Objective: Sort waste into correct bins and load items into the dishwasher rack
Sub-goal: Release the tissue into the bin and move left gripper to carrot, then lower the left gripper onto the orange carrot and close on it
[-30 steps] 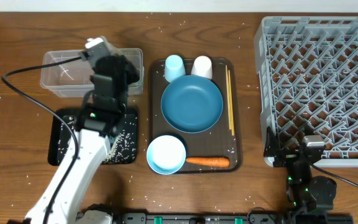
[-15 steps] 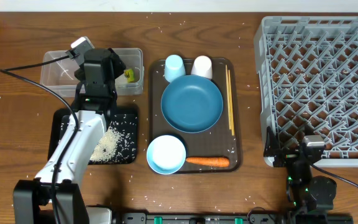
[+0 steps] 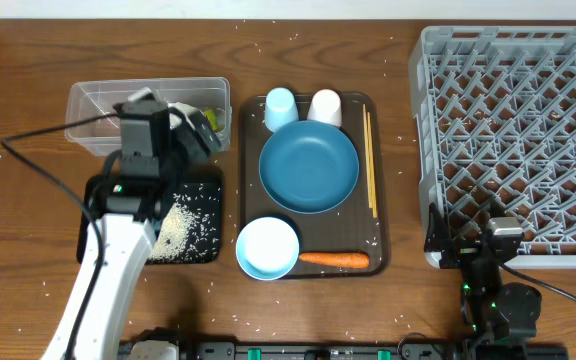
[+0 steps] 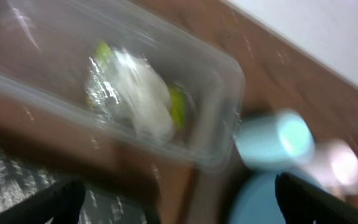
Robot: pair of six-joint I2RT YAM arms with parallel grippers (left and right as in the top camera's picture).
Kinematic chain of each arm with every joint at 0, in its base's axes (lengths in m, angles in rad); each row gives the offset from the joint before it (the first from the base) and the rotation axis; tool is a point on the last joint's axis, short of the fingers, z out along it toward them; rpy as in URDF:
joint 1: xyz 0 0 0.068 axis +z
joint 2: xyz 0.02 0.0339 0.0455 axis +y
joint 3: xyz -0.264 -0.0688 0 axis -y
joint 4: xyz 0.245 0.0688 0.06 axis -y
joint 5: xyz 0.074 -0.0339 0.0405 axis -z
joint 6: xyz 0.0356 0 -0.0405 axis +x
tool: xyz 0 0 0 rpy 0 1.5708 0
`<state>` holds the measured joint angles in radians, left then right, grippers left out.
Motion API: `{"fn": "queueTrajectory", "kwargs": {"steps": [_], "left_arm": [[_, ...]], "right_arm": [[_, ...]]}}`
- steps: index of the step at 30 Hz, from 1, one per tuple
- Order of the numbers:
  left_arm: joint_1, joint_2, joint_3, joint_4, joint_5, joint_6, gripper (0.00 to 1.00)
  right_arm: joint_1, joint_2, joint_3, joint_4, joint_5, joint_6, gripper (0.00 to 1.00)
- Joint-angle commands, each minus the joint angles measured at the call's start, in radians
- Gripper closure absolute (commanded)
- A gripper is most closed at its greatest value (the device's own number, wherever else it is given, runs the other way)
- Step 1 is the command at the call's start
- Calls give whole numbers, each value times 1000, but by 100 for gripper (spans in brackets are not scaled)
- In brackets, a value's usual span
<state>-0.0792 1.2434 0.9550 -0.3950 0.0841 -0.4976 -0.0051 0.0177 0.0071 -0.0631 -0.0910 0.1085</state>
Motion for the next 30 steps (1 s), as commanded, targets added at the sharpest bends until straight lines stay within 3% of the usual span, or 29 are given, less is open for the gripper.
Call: {"fn": "queueTrajectory", "kwargs": {"steps": [1, 6, 11, 14, 17, 19, 20, 22, 24, 25, 26, 30], "left_arm": [[-2, -40, 5, -105, 399, -10, 2], [-64, -35, 5, -304, 634, -10, 2], [-188, -27, 5, -389, 721, -26, 2], [-287, -26, 5, -366, 721, -125, 2], [-396, -26, 5, -368, 586, -318, 5], [-484, -26, 5, -388, 437, -488, 28], [-529, -26, 5, -390, 367, -553, 32], [-636, -26, 5, -389, 202, -668, 31], [-735, -22, 5, -385, 53, -741, 24], [-771, -20, 5, -381, 2, -760, 8], [-802, -20, 5, -371, -35, -765, 2], [-869, -20, 5, -317, -63, -765, 2]], "right_arm": [[-5, -2, -2, -5, 5, -13, 1], [-5, -2, -2, -5, 5, -13, 1], [-5, -2, -2, -5, 5, -13, 1], [-5, -2, -2, -5, 5, -13, 1], [-5, -2, -2, -5, 5, -13, 1], [-5, -2, -2, -5, 5, -13, 1], [-5, -2, -2, -5, 5, -13, 1], [-5, -2, -2, -5, 5, -13, 1], [-5, -2, -2, -5, 5, -13, 1], [-5, -2, -2, -5, 5, -13, 1], [-5, -2, -2, -5, 5, -13, 1], [-5, -2, -2, -5, 5, -13, 1]]}}
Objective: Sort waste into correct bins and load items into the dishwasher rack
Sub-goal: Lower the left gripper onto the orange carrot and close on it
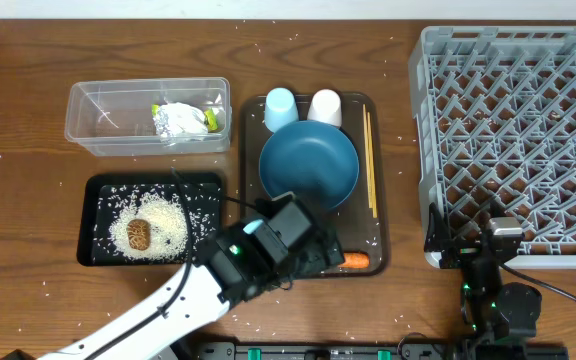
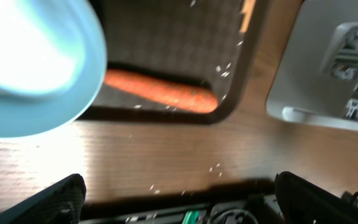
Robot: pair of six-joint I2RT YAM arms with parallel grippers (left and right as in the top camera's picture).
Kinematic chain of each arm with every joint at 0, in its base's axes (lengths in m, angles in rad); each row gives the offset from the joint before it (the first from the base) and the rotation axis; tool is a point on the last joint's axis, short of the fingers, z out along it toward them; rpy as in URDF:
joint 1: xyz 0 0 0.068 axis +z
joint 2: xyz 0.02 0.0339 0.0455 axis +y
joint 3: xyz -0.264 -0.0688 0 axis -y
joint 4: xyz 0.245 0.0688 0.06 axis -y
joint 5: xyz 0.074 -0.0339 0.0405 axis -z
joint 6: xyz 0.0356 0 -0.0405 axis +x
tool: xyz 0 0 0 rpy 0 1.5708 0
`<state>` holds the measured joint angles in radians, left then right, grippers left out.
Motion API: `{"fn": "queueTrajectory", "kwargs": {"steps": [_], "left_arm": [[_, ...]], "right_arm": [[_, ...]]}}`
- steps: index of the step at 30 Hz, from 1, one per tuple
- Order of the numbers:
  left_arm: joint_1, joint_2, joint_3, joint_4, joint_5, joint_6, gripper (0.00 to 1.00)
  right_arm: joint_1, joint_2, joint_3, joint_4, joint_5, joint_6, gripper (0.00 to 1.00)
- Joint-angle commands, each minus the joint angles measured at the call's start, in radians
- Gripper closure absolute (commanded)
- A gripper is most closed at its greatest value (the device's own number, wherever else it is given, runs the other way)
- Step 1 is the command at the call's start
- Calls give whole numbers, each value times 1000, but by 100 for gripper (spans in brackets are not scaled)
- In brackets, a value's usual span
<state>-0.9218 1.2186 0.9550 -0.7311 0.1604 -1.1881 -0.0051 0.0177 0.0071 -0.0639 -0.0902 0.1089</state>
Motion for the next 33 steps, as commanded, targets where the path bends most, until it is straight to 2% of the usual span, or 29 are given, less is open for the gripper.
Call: {"fn": "queueTrajectory", "kwargs": {"steps": [1, 4, 9, 14, 17, 21, 27, 28, 33], "left_arm": [[-29, 5, 5, 40, -138, -75, 2], [-34, 5, 5, 94, -135, -93, 0], [-37, 45, 4, 97, -136, -328, 1], [-56, 164, 4, 106, -152, -479, 1], [-68, 263, 4, 164, -85, -547, 1], [-72, 352, 4, 265, -11, -549, 6], [-72, 403, 4, 297, -32, -565, 7], [-72, 404, 4, 295, -44, -565, 11], [-72, 413, 4, 296, -77, -565, 13]], "right_arm": [[-5, -2, -2, -4, 4, -13, 1], [-5, -2, -2, -4, 4, -13, 1], [-5, -2, -2, -4, 4, -13, 1], [-5, -2, -2, -4, 4, -13, 1], [-5, -2, -2, -4, 4, -13, 1], [-5, -2, -2, -4, 4, -13, 1], [-5, -2, -2, -4, 4, -13, 1], [-5, -2, -2, -4, 4, -13, 1], [-5, -2, -2, -4, 4, -13, 1]]}}
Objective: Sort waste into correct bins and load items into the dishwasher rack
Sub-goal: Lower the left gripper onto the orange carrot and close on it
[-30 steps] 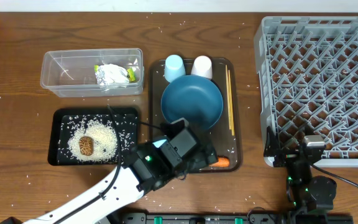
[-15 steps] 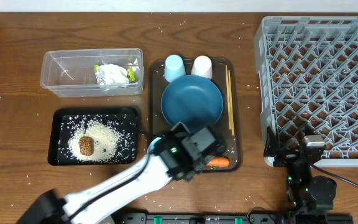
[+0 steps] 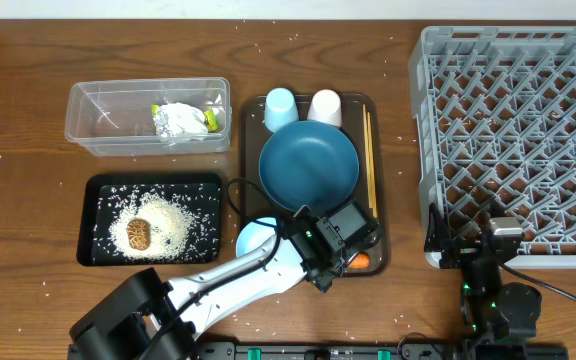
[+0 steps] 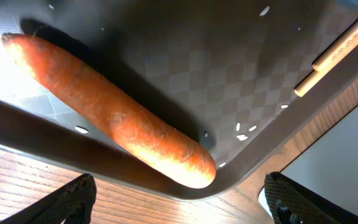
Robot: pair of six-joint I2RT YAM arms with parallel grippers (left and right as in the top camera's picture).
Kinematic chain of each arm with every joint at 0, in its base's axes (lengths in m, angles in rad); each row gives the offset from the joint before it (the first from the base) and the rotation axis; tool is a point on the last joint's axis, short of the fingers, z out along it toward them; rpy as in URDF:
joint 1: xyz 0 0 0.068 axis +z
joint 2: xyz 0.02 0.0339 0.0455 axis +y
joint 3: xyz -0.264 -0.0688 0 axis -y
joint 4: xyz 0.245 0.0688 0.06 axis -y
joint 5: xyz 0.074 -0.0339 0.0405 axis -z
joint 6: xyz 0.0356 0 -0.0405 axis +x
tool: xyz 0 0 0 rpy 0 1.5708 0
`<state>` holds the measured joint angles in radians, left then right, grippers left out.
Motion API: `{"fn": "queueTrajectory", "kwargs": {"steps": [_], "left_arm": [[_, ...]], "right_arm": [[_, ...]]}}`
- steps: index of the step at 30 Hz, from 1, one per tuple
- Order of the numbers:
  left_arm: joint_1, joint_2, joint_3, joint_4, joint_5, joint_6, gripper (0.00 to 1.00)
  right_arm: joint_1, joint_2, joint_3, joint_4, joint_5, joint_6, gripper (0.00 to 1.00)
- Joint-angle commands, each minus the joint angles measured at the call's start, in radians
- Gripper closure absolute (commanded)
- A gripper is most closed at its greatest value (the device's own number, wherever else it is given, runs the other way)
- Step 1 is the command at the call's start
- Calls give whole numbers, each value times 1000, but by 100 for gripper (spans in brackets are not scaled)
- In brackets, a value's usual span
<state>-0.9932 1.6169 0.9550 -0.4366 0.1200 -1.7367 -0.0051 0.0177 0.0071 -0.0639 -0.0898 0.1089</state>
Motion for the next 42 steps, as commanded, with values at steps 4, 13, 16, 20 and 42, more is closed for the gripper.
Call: {"fn": "queueTrajectory", "kwargs": {"steps": [4, 13, 16, 20, 42], "left_arm": [[0, 33, 4, 0, -39, -23, 20], [0, 76, 4, 2, -87, -57, 20], [0, 76, 4, 1, -87, -57, 20], [0, 91, 4, 2, -87, -70, 24], [0, 123, 4, 16, -88, -102, 41]], "right_arm": [[-5, -2, -2, -4, 4, -13, 1], [-5, -2, -2, -4, 4, -13, 1], [-5, -2, -2, -4, 4, -13, 1], [-5, -2, -2, -4, 4, -13, 1], [-5, -2, -2, -4, 4, -13, 1]]}}
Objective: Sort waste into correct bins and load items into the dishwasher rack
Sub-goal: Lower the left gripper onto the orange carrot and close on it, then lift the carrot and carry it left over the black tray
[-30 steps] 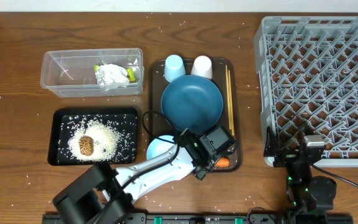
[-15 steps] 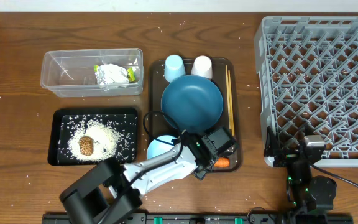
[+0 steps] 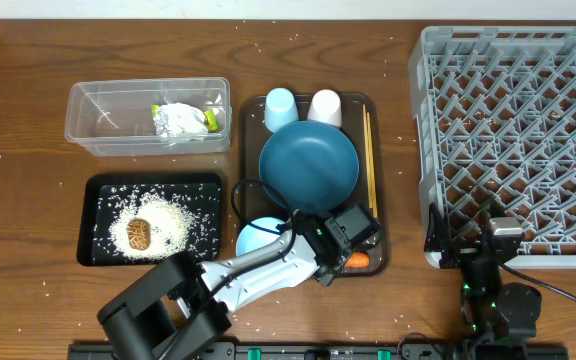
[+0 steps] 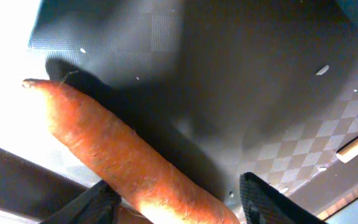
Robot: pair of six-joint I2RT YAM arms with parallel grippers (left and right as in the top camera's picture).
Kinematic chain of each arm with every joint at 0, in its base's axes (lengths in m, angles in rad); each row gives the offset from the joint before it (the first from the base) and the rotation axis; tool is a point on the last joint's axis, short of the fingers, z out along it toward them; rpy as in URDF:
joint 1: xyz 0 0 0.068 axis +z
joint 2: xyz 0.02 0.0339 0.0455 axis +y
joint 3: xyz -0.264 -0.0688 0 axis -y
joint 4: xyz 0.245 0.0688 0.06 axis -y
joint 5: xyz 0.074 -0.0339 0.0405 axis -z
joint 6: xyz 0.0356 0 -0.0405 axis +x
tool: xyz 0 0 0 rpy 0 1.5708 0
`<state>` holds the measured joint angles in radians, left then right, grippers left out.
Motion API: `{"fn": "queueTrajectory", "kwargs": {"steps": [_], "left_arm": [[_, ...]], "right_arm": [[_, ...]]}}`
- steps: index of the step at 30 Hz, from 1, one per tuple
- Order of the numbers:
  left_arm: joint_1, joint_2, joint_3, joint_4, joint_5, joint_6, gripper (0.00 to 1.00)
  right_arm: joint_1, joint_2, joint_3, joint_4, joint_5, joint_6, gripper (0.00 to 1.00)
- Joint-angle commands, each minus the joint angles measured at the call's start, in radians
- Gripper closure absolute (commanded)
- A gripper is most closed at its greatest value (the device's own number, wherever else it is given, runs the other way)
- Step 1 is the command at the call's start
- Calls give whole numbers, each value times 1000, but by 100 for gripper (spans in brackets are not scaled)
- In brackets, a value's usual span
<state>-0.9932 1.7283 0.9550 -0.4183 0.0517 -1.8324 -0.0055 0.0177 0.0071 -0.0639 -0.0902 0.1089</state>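
Observation:
An orange carrot (image 4: 117, 155) lies along the front edge of the dark serving tray (image 4: 241, 74). My left gripper (image 4: 179, 200) is low over it, open, with one finger on each side of its thick end. In the overhead view the gripper (image 3: 343, 245) covers most of the carrot, and only its orange tip (image 3: 360, 261) shows. The tray also carries a blue plate (image 3: 308, 165), a light blue bowl (image 3: 256, 240), two upturned cups (image 3: 280, 105) and chopsticks (image 3: 370, 160). My right gripper (image 3: 466, 250) rests by the front of the grey dishwasher rack (image 3: 508, 140).
A clear plastic bin (image 3: 93, 110) at the back left holds a crumpled foil wrapper (image 3: 178, 120). In front of it a black tray (image 3: 90, 215) holds scattered rice and a brown lump. Rice grains speckle the wooden table.
My left gripper has dropped closer to the carrot, and its fingers now stand narrower, on either side of the thick end. The carrot has not moved. The right arm is still.
My left gripper was first at the clear bin holding the foil wrapper. It then stood over the bowl and carrot at the tray's front. After that it hung open above the carrot, and now it straddles it close to the tray.

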Motion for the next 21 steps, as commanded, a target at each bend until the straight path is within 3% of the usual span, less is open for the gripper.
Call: {"fn": "queueTrajectory", "kwargs": {"steps": [1, 9, 21], "left_arm": [[0, 12, 4, -2, -21, -6, 42], [0, 18, 4, -2, -45, -6, 51], [-1, 18, 4, -2, -1, -6, 53]], "right_arm": [[-5, -2, -2, -4, 4, -13, 1], [-5, -2, -2, -4, 4, -13, 1], [-5, -2, -2, -4, 4, -13, 1]]}}
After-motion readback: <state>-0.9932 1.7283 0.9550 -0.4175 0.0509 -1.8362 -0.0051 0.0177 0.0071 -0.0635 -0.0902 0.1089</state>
